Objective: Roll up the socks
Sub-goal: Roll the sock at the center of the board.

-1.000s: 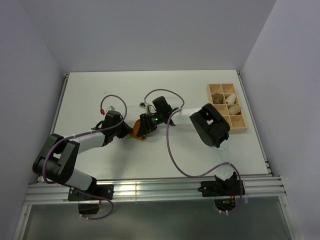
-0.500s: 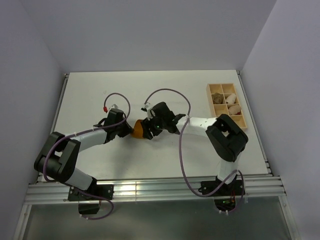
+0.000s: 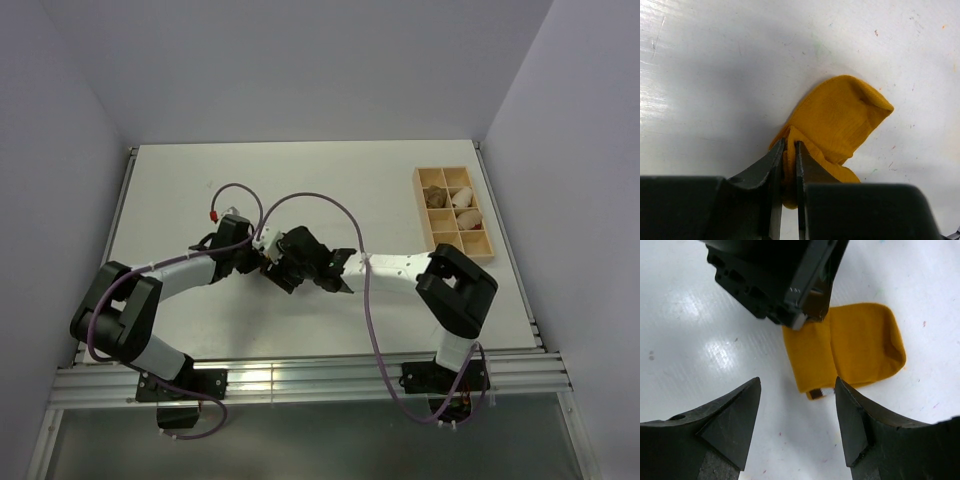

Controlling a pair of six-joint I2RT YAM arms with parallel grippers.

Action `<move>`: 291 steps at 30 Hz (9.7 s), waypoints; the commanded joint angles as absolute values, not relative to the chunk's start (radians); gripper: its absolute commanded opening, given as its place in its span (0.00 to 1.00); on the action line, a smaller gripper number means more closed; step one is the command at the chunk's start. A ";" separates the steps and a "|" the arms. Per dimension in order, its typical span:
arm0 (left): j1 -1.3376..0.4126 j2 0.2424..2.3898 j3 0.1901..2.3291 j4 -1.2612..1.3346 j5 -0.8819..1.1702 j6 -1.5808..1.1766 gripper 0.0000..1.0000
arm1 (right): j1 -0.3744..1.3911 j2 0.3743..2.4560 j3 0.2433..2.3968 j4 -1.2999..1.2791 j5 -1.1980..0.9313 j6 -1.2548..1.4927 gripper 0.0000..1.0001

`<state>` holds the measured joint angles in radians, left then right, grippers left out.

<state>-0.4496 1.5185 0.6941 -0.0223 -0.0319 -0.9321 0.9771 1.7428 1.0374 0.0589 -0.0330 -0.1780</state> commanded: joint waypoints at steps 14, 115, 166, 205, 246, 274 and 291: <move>-0.462 1.542 0.739 -0.044 -0.021 -0.911 0.08 | 1.075 1.907 1.109 0.100 0.232 -0.321 0.52; -0.472 1.496 0.649 0.081 -0.066 -0.983 0.11 | 0.860 1.754 1.089 -0.006 -0.002 -0.041 0.73; -0.471 1.523 0.726 -0.029 -0.038 -0.979 0.40 | 1.089 1.983 1.022 0.218 0.289 -0.239 0.00; -0.313 1.359 0.476 0.236 0.028 -1.062 0.69 | 0.709 2.295 1.368 -0.310 -0.813 0.084 0.00; -0.396 1.361 0.423 0.204 -0.070 -1.092 0.14 | 0.667 2.292 1.333 -0.216 -0.776 0.213 0.00; -0.442 1.447 0.600 0.034 -0.052 -0.997 0.06 | 1.044 1.692 0.936 0.247 0.242 -0.181 0.72; -0.448 1.471 0.647 0.012 -0.009 -0.979 0.06 | 1.175 1.873 1.029 0.305 0.420 -0.360 0.67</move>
